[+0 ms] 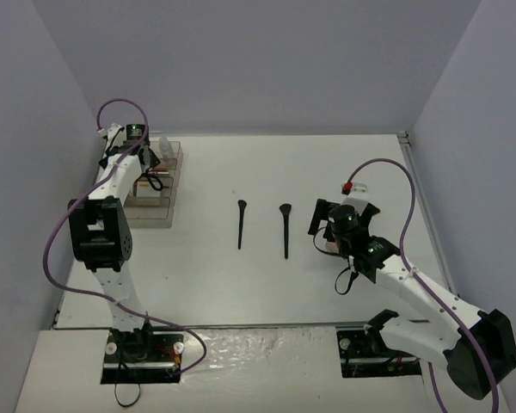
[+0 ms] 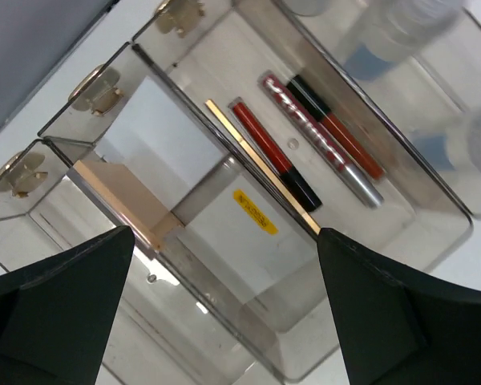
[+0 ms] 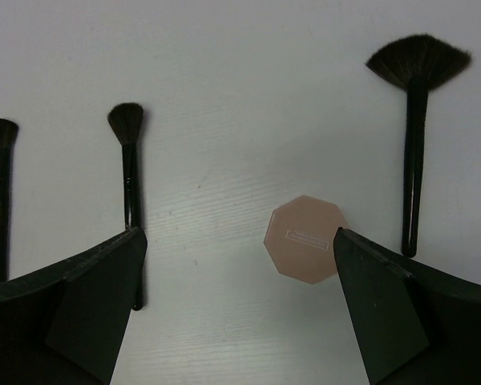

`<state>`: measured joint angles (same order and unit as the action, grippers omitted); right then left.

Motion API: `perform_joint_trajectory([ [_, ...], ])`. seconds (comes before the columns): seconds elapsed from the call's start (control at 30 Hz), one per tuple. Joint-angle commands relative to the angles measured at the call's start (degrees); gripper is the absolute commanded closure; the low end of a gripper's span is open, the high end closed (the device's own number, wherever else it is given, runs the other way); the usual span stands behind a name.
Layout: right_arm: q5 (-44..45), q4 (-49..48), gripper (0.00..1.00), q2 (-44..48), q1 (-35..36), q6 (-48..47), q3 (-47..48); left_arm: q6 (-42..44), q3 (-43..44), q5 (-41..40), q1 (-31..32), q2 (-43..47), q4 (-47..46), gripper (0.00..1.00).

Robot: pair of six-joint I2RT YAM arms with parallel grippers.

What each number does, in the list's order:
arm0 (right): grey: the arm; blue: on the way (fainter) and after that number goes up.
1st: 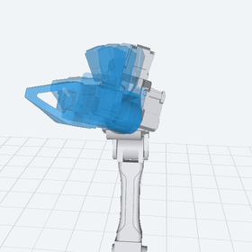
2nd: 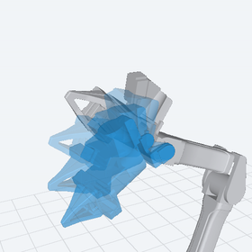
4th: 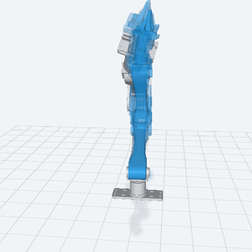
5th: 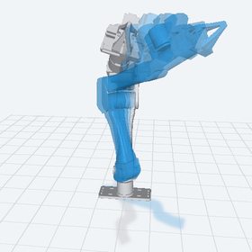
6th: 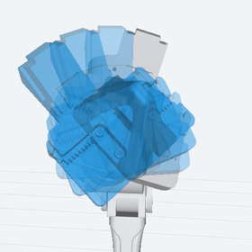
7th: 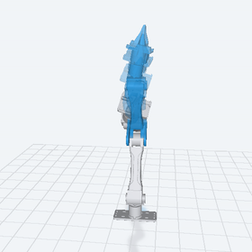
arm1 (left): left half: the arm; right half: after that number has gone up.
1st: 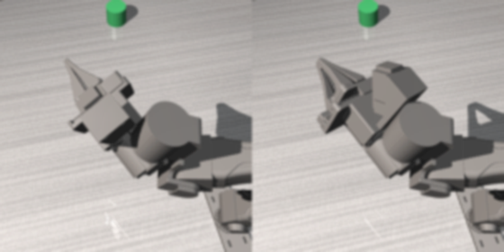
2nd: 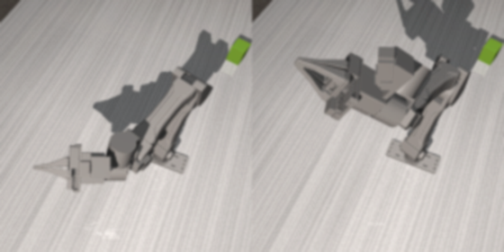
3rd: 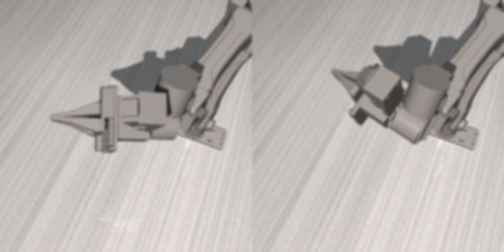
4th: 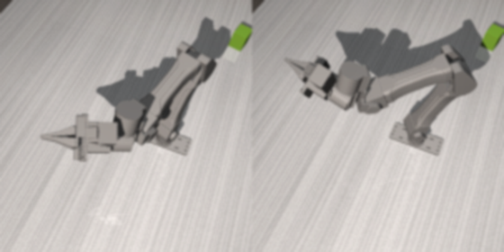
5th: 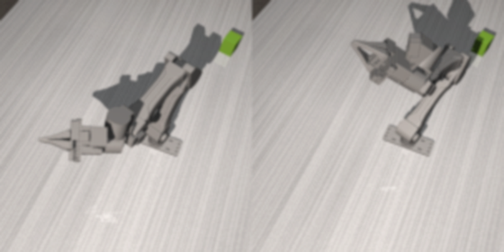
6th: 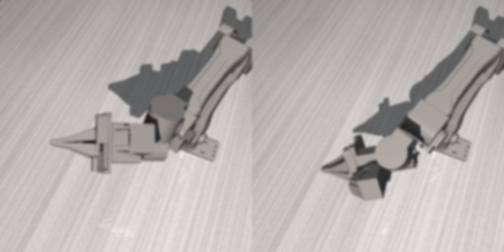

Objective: Organize the makeup

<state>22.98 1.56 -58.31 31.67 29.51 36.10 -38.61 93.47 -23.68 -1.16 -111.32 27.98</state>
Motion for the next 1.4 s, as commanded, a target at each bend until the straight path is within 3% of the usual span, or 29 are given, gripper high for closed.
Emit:
perform_joint_trajectory([
  [0.0,4.1,6.9,0.00,-2.1,-1.1,10.2,0.2,12.3,-1.8,8.1,6.5,16.2,-7.8,0.03],
  [0.33,7.0,7.8,0.00,-10.3,-1.3,21.6,-2.5,19.5,-22.4,26.4,12.7,40.9,-4.8,0.03],
  [0.63,9.8,7.9,0.00,-16.7,-1.7,25.0,-2.1,21.4,-40.3,28.2,12.8,59.0,-5.0,0.03],
  [1.0,9.9,4.9,0.01,-23.9,-2.0,23.3,0.2,21.5,-41.5,30.9,12.3,58.2,-5.0,0.03],
  [1.37,6.4,-0.4,0.16,-25.8,-3.5,20.3,-1.6,21.8,-42.1,30.7,11.9,58.4,-5.2,0.03],
])
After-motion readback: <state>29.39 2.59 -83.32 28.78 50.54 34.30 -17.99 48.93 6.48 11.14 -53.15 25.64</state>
